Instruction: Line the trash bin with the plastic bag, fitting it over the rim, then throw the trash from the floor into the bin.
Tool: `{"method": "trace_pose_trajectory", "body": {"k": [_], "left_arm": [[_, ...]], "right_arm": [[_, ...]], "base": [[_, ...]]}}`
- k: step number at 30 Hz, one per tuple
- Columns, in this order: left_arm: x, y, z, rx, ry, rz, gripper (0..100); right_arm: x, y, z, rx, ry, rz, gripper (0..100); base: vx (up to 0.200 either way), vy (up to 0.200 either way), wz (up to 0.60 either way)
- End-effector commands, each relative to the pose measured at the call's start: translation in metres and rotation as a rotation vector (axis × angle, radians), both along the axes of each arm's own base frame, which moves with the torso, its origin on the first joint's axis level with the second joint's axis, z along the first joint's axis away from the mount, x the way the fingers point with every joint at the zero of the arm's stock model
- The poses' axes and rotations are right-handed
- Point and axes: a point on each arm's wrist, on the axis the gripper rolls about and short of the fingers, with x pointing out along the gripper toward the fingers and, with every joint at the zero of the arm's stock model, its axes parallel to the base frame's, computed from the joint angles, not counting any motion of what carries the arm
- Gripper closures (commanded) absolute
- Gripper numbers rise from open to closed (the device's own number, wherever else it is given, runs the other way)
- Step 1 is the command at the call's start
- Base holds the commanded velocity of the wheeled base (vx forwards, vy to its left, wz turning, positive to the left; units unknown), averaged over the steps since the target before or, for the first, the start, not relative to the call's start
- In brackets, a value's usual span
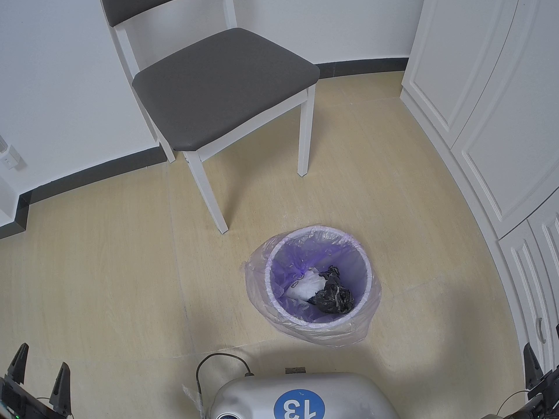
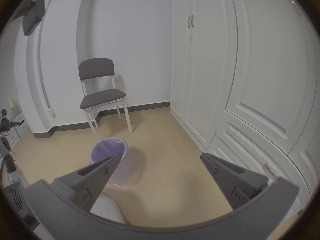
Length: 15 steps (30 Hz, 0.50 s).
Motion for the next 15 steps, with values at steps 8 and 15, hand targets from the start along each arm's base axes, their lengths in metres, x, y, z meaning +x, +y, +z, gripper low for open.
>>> {"method": "trace_pose_trajectory", "body": {"k": [8,15], "left_arm": [[0.0003,0.0000,-0.0050,0.039,0.003,0.001,0],[0.0003,0.0000,-0.0050,0.040,0.003,0.001,0]], "right_arm": [[0.0003,0.0007,-0.0050,-0.031,0.002,0.033,0],[0.0003,0.0007,-0.0045,-0.020,0.002,0.033,0]], "base": [[0.000,0.000,0.00],[0.000,0.000,0.00]]}}
